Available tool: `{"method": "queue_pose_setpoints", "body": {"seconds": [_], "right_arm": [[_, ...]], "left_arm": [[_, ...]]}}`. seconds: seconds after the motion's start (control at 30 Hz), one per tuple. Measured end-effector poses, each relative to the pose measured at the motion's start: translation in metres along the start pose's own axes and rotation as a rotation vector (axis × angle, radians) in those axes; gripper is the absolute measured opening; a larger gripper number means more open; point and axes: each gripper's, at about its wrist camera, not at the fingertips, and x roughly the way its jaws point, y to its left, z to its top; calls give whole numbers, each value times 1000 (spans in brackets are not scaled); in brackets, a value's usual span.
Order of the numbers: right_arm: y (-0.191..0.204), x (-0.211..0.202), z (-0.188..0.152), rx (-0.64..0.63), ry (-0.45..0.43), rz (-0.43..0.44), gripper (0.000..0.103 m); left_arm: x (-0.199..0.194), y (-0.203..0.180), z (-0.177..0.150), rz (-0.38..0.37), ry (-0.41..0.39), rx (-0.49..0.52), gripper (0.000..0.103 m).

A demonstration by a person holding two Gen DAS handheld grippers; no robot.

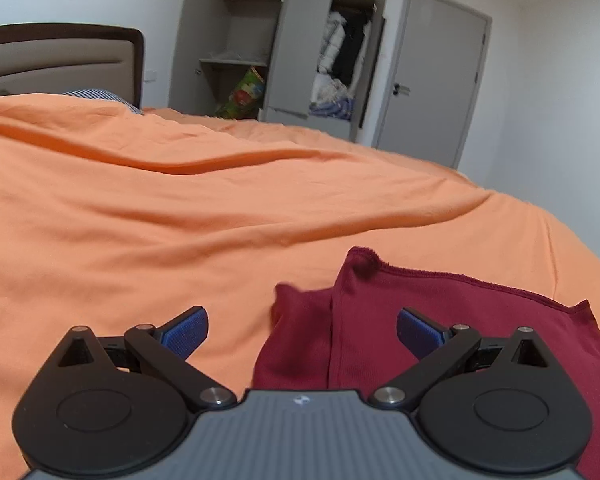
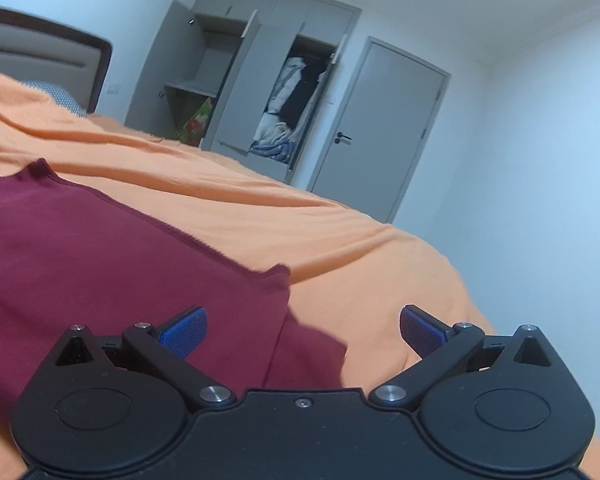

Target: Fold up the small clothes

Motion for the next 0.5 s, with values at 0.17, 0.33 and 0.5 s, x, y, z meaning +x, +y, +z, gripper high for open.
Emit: {"method": "queue_pose_setpoints", "body": {"seconds": [0.17,0.33,0.5], "right_arm": [[17,-3,-31,19,74,-56,102],[10,-5,-55,140,109,-102,102],[17,-1,-64,167,90,-128,102]], "left_arm": [[-20,5,-26,35,-82,2,103],[5,14,-48,91,-15,-30,103],[9,19,-61,82,-46,-52,103]]}}
